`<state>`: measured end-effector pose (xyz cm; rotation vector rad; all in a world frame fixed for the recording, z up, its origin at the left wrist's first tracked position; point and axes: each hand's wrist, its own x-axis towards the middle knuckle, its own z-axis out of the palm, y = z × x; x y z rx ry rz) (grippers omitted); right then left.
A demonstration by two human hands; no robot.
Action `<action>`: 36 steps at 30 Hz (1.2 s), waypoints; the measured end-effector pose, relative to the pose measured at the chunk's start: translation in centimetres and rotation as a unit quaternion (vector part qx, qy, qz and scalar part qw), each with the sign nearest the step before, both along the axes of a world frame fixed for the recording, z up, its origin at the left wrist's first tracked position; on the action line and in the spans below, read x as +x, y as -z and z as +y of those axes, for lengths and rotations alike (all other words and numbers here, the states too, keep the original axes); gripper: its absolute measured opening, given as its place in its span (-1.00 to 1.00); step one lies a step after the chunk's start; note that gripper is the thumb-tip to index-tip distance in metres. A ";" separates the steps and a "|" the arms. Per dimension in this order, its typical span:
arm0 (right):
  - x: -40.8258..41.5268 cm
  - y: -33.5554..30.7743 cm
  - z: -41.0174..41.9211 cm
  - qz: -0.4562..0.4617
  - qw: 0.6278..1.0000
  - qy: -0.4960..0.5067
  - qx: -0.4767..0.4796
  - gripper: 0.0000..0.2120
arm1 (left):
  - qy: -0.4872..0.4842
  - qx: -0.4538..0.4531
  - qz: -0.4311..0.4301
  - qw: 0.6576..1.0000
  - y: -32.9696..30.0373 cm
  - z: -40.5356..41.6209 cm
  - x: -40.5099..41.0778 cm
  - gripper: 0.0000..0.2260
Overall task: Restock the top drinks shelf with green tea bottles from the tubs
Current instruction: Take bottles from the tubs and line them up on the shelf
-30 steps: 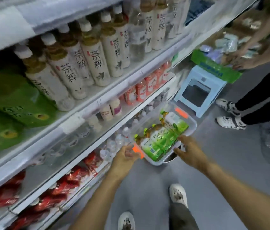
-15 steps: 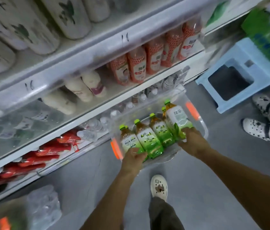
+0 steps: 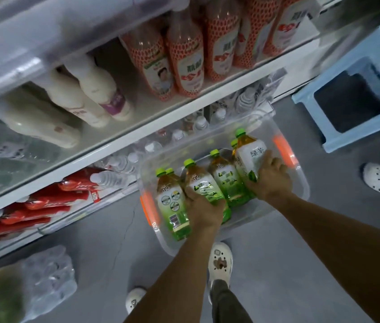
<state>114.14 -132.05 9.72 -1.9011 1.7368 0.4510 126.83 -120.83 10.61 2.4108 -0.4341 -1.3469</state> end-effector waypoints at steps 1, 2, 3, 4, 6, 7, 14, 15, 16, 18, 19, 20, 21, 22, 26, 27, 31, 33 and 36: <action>-0.1 0.4 -0.1 0.001 1.000 0.001 0.000 0.02 | 0.000 0.007 -0.005 1.000 0.5 -0.6 -0.3 0.06; -0.2 0.9 -0.1 0.001 1.000 0.003 0.000 0.06 | -0.001 0.024 -0.004 1.000 0.8 -1.3 -0.6 0.12; -0.4 1.4 -0.1 0.001 1.000 0.008 0.002 0.09 | -0.003 0.044 -0.005 0.999 1.2 -1.9 -0.9 0.16; -0.5 1.8 -0.1 0.000 1.000 0.015 0.003 0.12 | -0.008 0.064 -0.012 0.998 1.6 -2.6 -1.1 0.19; -0.7 2.6 0.0 -0.006 1.000 0.031 -0.002 0.15 | -0.021 0.090 -0.042 0.995 2.1 -3.4 -1.4 0.20; -0.8 2.9 -0.1 -0.010 0.999 0.041 -0.006 0.15 | -0.022 0.089 -0.058 0.994 2.4 -3.5 -1.5 0.19; -0.7 2.5 -1.1 -0.074 0.987 0.143 0.024 -0.06 | -0.094 -0.006 0.064 0.993 3.6 -1.2 0.6 0.19; -0.8 2.3 -1.2 -0.079 0.985 0.153 0.029 -0.07 | -0.107 -0.010 0.084 0.991 3.4 -1.2 0.9 0.18; -0.8 2.1 -1.3 -0.085 0.983 0.160 0.035 -0.07 | -0.113 -0.005 0.093 0.989 3.2 -1.2 1.1 0.17; -1.1 1.9 -1.6 -0.104 0.975 0.185 0.064 -0.05 | -0.123 0.003 0.100 0.987 3.0 -1.4 1.5 0.11; -1.3 2.0 -1.8 -0.117 0.969 0.200 0.083 0.00 | -0.129 0.005 0.107 0.986 2.7 -1.5 1.7 0.07; -1.8 2.4 -2.0 -0.134 0.963 0.211 0.099 0.07 | -0.136 0.007 0.116 0.984 2.5 -1.5 1.8 0.05; -2.6 3.6 -2.2 -0.156 0.955 0.224 0.116 0.11 | -0.141 0.004 0.126 0.982 2.1 -1.5 1.9 0.03; -3.5 5.1 -2.3 -0.184 0.945 0.233 0.137 0.13 | -0.149 0.005 0.138 0.979 1.8 -1.3 2.1 0.02; -3.6 3.3 -1.8 -0.267 0.908 0.275 0.167 0.11 | -0.172 -0.029 0.183 0.968 0.1 -0.4 2.7 -0.23; -3.2 1.8 -1.6 -0.281 0.900 0.284 0.173 0.10 | -0.184 -0.039 0.200 0.962 -0.6 -0.3 2.9 -0.21; -2.4 -3.4 -0.7 -0.326 0.865 0.324 0.203 -0.19 | -0.220 -0.076 0.273 0.934 -3.2 1.0 3.7 -0.17; -2.7 -5.4 0.2 -0.352 0.838 0.339 0.243 -0.15 | -0.216 -0.101 0.308 0.921 -4.5 2.4 4.2 -0.42; -2.6 -8.7 2.2 -0.401 0.801 0.326 0.302 -0.18 | -0.211 -0.130 0.362 0.899 -6.6 5.2 5.1 -0.44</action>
